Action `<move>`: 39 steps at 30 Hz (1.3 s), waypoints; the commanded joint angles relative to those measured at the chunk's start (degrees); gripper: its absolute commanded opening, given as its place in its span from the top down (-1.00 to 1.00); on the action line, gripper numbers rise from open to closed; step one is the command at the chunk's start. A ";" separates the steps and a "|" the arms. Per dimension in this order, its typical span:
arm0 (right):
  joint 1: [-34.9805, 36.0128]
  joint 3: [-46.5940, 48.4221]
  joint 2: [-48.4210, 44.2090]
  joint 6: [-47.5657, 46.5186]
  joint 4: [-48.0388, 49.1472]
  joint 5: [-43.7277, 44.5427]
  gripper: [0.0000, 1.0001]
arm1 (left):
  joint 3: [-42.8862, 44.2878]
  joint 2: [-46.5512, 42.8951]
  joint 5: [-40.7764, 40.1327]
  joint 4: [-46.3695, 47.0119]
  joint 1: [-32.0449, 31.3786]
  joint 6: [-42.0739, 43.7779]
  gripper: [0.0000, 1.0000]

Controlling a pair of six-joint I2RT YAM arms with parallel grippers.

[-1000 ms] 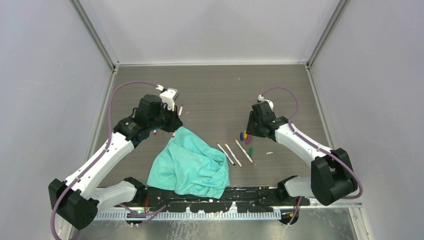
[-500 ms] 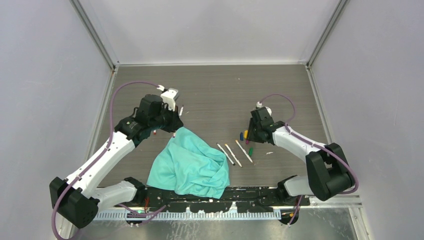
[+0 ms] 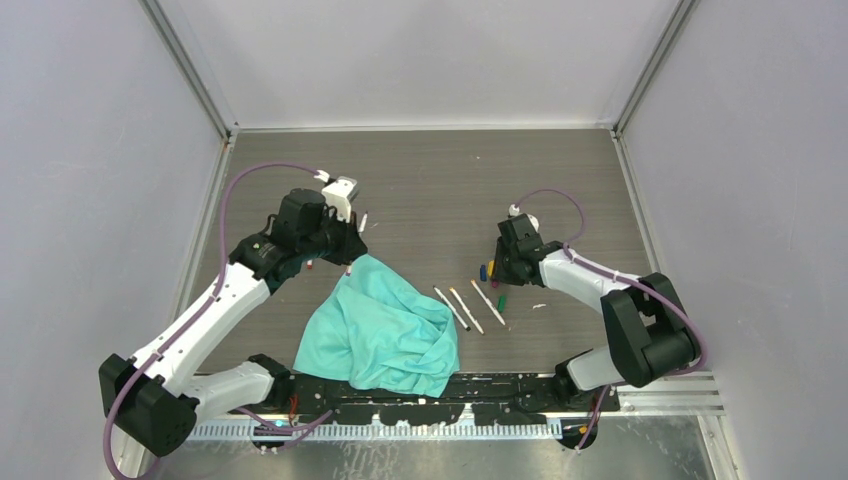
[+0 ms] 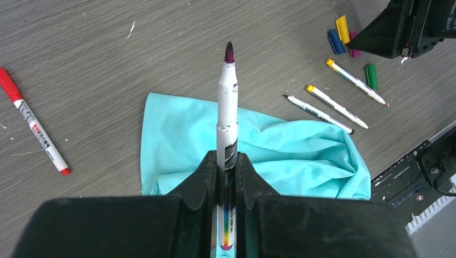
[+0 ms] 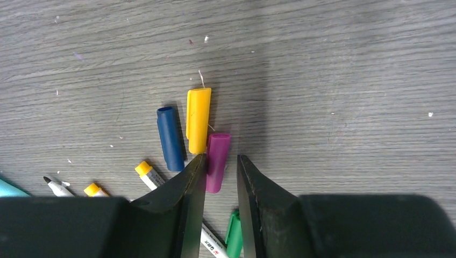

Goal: Insert the pens into the pen caps

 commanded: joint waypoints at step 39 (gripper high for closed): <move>-0.10 4.83 4.09 -4.02 -0.71 7.06 0.77 | 1.56 -0.04 1.80 1.53 0.14 0.39 0.99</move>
